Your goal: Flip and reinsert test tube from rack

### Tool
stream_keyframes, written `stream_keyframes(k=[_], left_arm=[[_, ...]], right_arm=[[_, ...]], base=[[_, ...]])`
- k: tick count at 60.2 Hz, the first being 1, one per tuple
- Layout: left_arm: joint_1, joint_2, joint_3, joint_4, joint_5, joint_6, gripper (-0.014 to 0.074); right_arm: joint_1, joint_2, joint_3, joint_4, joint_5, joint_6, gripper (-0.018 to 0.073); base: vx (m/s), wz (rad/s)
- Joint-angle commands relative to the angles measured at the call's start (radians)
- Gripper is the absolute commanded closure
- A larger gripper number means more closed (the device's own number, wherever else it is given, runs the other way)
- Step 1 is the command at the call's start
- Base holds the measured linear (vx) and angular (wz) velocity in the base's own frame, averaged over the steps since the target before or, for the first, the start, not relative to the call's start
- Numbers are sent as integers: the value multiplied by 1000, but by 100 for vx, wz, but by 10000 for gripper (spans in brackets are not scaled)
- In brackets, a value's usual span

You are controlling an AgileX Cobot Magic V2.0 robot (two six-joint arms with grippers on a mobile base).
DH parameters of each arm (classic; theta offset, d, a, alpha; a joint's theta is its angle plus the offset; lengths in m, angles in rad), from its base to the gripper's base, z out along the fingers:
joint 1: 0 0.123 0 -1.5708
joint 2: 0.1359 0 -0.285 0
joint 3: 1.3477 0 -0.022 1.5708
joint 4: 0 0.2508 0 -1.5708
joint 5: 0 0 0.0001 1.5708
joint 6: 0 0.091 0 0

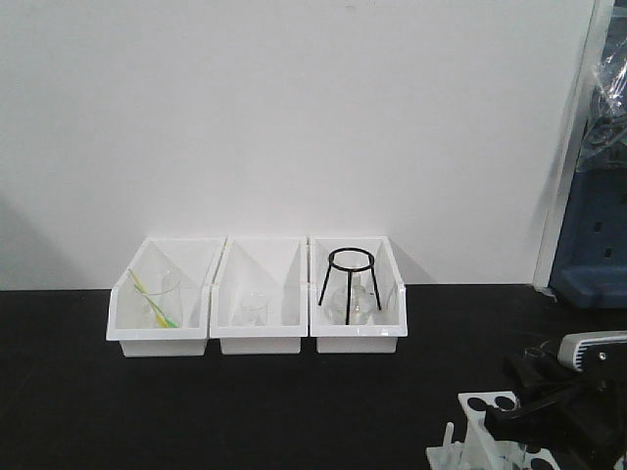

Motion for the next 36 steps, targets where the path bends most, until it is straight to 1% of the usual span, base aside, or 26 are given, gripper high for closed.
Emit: stream_keyframes(k=[1,15,28,36], left_arm=[[-7,-11,2,-5,-79,0,603],[-7,-11,2,-5,-79,0,603],[-7,-11,2,-5,-79,0,603],[-7,-11,2,-5,-79,0,603]], right_arm=[[-3,6,-28,-40,-96,9,568],[-3,80,-28,-49,-112,31,568],[-3,123,-28,-51,-171,72,568],[-3,131,-28,-52,-204,74,568]], base=[[0,0],[0,0],[0,0],[0,0]])
